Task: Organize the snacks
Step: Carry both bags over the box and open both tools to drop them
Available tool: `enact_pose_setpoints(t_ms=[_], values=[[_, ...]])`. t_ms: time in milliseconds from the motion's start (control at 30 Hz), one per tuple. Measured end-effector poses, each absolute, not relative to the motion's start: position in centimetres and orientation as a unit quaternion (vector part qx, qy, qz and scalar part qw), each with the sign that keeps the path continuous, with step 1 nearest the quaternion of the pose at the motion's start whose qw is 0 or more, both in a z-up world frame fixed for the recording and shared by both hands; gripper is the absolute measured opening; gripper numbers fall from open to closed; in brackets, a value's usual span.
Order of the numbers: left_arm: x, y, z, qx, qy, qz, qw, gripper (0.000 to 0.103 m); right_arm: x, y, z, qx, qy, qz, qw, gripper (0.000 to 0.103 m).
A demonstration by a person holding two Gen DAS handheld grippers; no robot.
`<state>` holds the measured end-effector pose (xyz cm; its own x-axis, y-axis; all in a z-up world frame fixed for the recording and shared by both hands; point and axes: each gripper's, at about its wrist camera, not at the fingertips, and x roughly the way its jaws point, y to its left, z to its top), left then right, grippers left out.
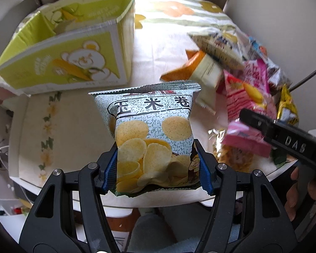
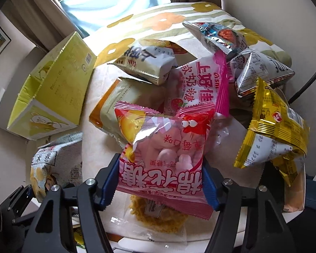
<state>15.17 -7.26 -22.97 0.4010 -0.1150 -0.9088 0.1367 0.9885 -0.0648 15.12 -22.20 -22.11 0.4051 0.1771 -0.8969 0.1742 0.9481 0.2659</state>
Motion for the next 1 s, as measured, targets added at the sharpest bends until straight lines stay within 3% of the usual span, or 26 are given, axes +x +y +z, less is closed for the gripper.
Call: enact_pose_setpoints(t_ms=[300, 567, 1000], values=[[15.3, -6.8, -17.6, -0.005, 0.495, -0.055, 0.867, 0.06, 15.0, -21.8, -19.3, 0.165, 0.535, 0.05, 0.827, 0.064], [17.3, -4.5, -14.0, -0.024, 0.46, -0.057, 0.886, 0.06, 16.2, -18.3, -14.2, 0.103, 0.472, 0.091, 0.871, 0.064], [26.5, 6.3, -8.0, -0.017, 0.402, -0.049, 0.914, 0.06, 23.8, -10.6, -7.8, 0.089, 0.419, 0.112, 0.897, 0.064]])
